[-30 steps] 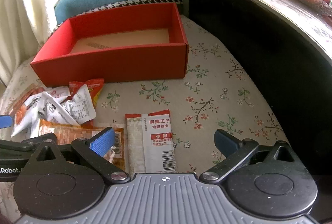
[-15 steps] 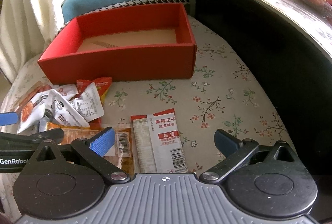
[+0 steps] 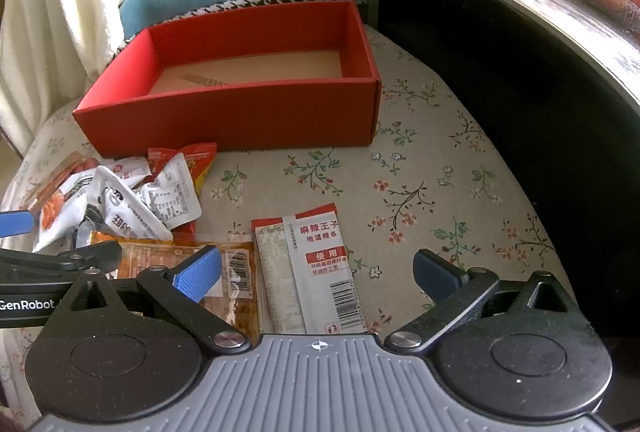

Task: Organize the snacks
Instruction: 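Move both tools toward the snack packets in front of the red box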

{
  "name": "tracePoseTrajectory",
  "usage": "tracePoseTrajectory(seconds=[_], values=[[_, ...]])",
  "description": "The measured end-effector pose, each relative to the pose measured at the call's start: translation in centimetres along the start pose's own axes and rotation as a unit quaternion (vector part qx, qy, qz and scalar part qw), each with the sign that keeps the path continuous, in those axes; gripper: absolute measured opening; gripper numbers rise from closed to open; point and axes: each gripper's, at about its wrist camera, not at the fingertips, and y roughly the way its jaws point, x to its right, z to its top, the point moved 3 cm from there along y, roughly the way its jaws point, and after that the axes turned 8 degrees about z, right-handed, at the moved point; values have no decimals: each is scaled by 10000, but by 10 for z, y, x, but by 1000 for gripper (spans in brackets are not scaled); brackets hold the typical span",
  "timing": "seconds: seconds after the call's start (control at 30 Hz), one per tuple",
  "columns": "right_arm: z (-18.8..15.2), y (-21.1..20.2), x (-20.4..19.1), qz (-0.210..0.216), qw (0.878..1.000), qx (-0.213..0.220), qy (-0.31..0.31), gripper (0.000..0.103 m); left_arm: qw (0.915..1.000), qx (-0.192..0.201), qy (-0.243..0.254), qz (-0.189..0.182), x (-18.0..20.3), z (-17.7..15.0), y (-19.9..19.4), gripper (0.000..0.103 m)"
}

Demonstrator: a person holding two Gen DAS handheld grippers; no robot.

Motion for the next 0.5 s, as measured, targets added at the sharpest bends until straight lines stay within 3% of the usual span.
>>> tracePoseTrajectory(seconds=[0.5], values=[[-3,4,-1,-44,9998,-190,7,103,10000,-32,61,50,1,-2,0,98]])
